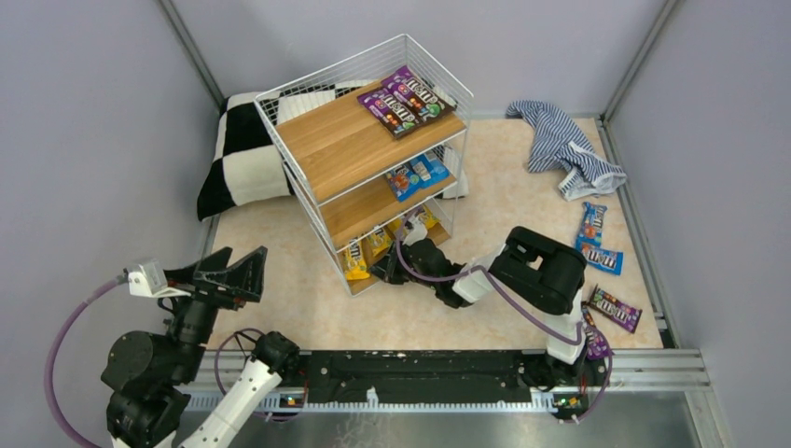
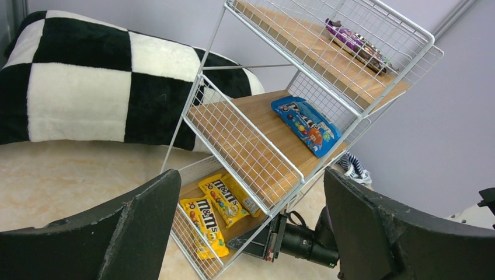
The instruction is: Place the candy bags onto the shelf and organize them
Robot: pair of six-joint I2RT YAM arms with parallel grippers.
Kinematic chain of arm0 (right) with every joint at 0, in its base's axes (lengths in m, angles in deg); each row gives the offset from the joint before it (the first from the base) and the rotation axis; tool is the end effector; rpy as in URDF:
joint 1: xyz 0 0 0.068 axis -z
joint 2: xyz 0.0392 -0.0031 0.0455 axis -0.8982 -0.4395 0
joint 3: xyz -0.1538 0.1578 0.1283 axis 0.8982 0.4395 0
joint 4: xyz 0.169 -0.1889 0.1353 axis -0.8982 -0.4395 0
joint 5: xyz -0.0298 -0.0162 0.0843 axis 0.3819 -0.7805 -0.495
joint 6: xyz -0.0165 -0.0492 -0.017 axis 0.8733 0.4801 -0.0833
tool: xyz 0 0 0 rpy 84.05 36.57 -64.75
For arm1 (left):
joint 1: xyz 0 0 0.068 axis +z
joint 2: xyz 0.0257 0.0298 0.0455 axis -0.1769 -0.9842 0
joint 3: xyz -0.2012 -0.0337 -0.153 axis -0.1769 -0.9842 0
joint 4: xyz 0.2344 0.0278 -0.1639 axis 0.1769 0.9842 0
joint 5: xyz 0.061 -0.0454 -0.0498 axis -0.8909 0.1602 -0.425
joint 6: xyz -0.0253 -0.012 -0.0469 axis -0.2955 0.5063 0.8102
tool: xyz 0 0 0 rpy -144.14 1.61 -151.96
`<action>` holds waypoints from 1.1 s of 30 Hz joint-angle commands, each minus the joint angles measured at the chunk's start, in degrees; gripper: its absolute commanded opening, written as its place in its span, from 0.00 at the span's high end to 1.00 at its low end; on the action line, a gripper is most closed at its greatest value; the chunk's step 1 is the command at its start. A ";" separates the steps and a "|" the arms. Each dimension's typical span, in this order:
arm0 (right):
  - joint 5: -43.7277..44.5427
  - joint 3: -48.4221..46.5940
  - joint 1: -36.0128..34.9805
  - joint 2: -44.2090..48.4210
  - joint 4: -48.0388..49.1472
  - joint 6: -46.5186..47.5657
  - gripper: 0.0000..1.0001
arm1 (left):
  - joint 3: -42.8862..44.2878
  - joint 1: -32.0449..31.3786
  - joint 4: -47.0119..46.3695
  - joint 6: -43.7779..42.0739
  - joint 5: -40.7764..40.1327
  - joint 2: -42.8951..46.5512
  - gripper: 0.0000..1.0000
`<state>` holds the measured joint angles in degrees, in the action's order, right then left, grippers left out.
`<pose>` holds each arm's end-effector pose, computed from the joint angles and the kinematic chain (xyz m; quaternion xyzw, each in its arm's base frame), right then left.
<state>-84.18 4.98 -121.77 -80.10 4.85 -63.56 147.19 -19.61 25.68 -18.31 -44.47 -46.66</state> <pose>0.1972 0.3132 0.0726 -0.0071 0.8186 0.4817 0.3127 0.0091 0.0079 0.4189 -0.0953 0.6390 -0.2616 0.7171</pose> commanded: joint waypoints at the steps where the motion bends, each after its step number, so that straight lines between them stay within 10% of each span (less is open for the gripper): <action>1: 4.52 -0.54 -0.52 2.40 1.81 2.86 0.98 | -0.17 -0.33 -0.27 -1.01 0.02 -0.40 0.02; 12: 4.89 -2.73 -0.38 4.15 -2.86 7.19 1.00 | -0.13 -0.34 -0.62 -1.52 0.24 -0.39 0.02; 21: 4.36 -1.42 -3.07 9.10 -5.79 7.42 0.76 | -1.12 -0.32 -1.04 -1.07 0.49 -0.11 0.02; 33: 0.20 -4.99 -5.07 0.77 -0.10 1.72 0.94 | -1.35 -0.34 -1.61 -0.27 1.55 -0.71 0.02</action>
<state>-82.54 2.91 -125.38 -75.77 1.51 -60.43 145.96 -19.61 25.62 -18.71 -43.94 -46.66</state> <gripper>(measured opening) 0.067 0.984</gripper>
